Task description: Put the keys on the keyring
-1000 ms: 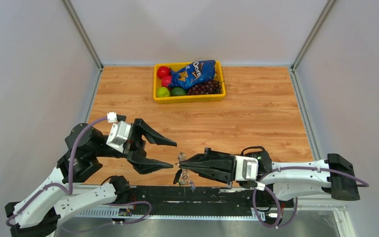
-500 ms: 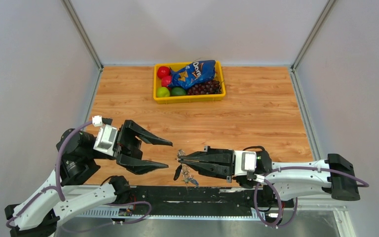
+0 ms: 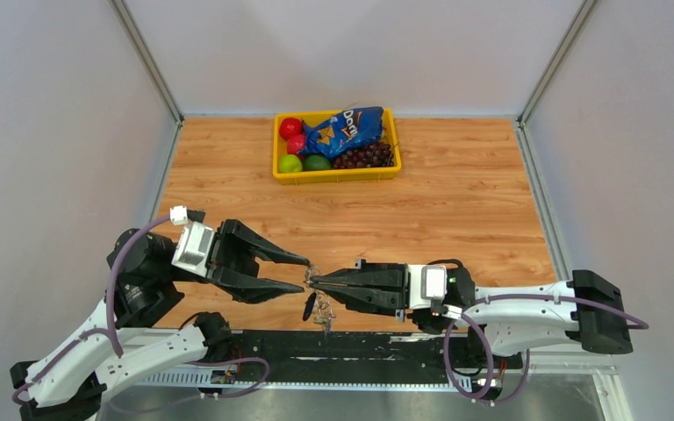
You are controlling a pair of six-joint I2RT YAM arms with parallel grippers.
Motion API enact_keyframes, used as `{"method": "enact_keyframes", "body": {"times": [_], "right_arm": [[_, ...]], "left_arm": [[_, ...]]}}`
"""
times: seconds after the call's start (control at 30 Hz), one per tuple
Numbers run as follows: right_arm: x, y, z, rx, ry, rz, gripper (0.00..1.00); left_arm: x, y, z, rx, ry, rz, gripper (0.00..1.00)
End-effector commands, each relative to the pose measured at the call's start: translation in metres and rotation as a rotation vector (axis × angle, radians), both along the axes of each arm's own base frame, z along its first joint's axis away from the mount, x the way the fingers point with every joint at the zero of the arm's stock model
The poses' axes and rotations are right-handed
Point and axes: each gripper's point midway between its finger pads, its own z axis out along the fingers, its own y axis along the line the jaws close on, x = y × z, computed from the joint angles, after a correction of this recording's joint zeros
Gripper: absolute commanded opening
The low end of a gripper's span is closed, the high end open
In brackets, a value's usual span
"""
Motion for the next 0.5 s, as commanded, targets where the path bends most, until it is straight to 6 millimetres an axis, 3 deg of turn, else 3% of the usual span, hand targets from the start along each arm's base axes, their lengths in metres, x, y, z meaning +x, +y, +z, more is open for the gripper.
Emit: {"method": "enact_keyframes", "body": {"times": [0.0,0.47], "right_arm": [[-0.0021,-0.0236,0.0369,0.145,0.013,0.018,0.0],[-0.0012,-0.0215,0.0388,0.158,0.013,0.015,0.0]], "left_arm": [[-0.0027,-0.0009,0.0045,-0.023,-0.021,-0.021,0.49],[-0.005,0.0001,0.0053,-0.035,-0.018,-0.033,0.38]]}}
